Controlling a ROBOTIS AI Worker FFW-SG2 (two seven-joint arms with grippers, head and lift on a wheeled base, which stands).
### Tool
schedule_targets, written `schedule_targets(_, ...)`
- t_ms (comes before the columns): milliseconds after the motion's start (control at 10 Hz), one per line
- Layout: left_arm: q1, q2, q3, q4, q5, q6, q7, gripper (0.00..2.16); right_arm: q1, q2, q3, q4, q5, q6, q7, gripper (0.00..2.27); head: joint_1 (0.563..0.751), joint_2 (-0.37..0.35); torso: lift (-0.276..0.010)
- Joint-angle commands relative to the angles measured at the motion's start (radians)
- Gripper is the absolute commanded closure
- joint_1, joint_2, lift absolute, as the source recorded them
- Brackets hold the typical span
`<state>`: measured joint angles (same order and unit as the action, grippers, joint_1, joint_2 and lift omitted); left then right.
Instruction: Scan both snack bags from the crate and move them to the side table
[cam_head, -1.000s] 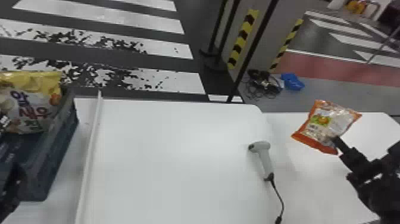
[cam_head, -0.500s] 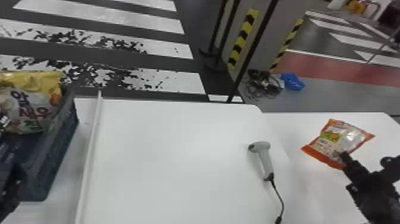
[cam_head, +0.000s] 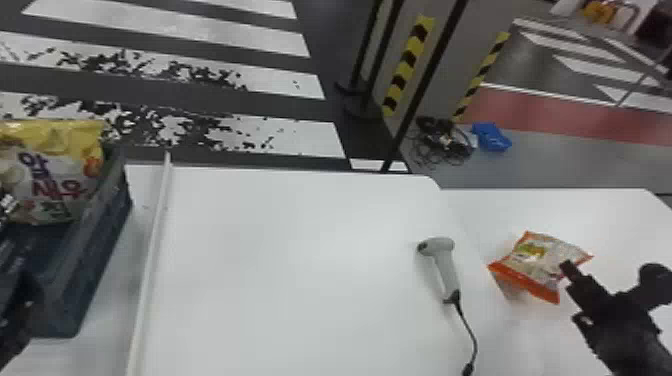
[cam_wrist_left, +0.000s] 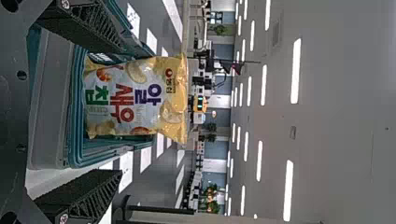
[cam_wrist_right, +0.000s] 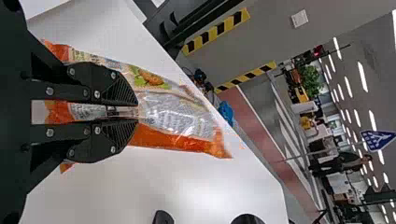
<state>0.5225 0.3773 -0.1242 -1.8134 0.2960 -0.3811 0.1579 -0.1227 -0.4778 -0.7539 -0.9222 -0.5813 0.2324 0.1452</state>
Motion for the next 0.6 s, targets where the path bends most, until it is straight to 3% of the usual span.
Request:
schedule_targets(0, 0.004, 0.0, 0.003, -0.004, 0.0, 0.0, 0.0, 0.07, 0.0, 0.001, 0.001, -0.001, -0.005, 0.0, -0.015, 0.0, 0.695, -0.35, -0.099)
schedule_targets(200, 0.007, -0.001, 0.006, -0.009, 0.0, 0.0, 0.0, 0.07, 0.015, 0.004, 0.001, -0.027, -0.006, -0.04, -0.036, 0.04, 0.695, -0.35, -0.099)
schedule_targets(500, 0.013, -0.008, 0.009, -0.015, 0.0, 0.0, 0.0, 0.07, 0.109, 0.082, 0.048, -0.299, 0.044, -0.104, -0.05, 0.05, 0.695, -0.35, -0.099)
